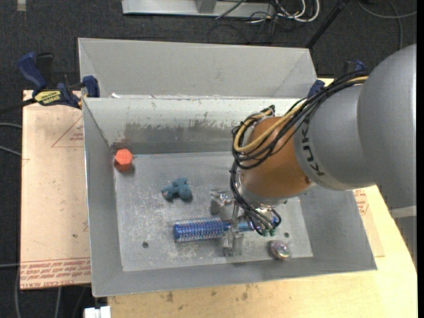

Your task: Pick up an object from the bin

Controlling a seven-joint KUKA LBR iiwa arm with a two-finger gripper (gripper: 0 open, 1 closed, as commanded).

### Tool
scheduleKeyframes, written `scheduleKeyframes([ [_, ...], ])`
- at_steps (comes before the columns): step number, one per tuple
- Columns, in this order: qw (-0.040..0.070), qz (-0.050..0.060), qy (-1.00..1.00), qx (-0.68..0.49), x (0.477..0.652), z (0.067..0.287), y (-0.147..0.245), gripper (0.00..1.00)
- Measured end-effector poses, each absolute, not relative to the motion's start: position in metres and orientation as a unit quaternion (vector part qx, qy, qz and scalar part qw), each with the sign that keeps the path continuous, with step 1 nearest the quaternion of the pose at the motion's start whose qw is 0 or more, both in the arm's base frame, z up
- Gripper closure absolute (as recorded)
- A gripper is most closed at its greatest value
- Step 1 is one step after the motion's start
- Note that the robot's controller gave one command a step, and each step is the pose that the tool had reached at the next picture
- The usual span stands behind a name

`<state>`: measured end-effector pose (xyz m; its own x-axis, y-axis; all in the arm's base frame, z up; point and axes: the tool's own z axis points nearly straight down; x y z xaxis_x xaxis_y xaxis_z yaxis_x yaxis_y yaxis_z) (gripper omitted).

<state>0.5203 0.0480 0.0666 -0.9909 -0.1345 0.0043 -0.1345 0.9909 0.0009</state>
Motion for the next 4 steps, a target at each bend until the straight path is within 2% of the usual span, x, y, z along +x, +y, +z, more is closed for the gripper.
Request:
scheduleKeyframes([
  [1, 0.002, -0.001, -0.998, 0.068, 0.521, 0.067, 0.049, 0.0],
  [2, 0.001, -0.001, -0.998, 0.068, 0.521, 0.068, 0.049, 1.0],
  [3, -0.001, 0.0, -0.998, 0.069, 0.522, 0.097, 0.049, 1.0],
  [4, -0.002, 0.0, -0.998, 0.069, 0.523, 0.144, 0.049, 1.0],
])
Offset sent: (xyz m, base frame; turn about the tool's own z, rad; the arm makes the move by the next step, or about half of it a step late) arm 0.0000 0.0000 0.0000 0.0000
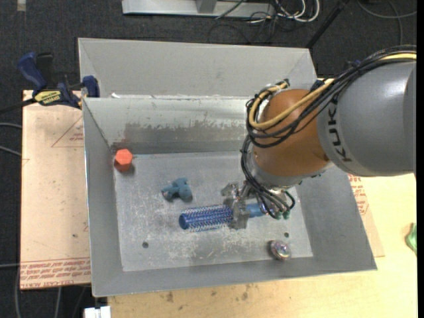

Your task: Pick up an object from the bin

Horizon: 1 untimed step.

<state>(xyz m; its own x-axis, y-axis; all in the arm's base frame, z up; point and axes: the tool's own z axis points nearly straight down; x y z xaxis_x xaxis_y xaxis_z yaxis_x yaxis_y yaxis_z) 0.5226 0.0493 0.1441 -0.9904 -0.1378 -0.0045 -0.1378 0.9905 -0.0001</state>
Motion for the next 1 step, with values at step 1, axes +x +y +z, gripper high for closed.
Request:
scheduleKeyframes([
  [1, 0.003, 0.0, 0.998, -0.07, 0.5237, 0.1818, 0.0499, 1.0],
])
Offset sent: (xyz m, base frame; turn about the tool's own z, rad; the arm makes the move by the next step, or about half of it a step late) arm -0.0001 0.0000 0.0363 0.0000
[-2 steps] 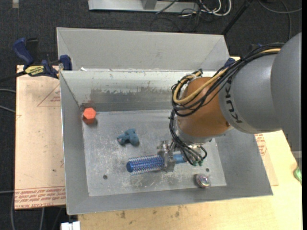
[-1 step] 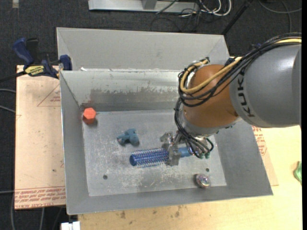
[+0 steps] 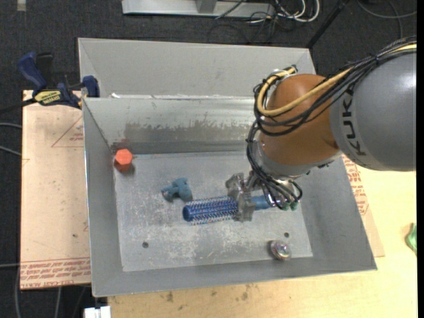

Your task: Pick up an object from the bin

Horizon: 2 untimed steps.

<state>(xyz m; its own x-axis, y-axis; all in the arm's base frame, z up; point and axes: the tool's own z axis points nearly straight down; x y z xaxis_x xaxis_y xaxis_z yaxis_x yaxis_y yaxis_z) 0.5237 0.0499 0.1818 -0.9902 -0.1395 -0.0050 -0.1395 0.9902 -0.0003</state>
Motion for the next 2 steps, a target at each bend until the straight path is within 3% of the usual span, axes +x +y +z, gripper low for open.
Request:
scheduleKeyframes([
  [2, 0.0, 0.0, 0.997, -0.071, 0.5242, 0.187, 0.0508, 1.0],
])
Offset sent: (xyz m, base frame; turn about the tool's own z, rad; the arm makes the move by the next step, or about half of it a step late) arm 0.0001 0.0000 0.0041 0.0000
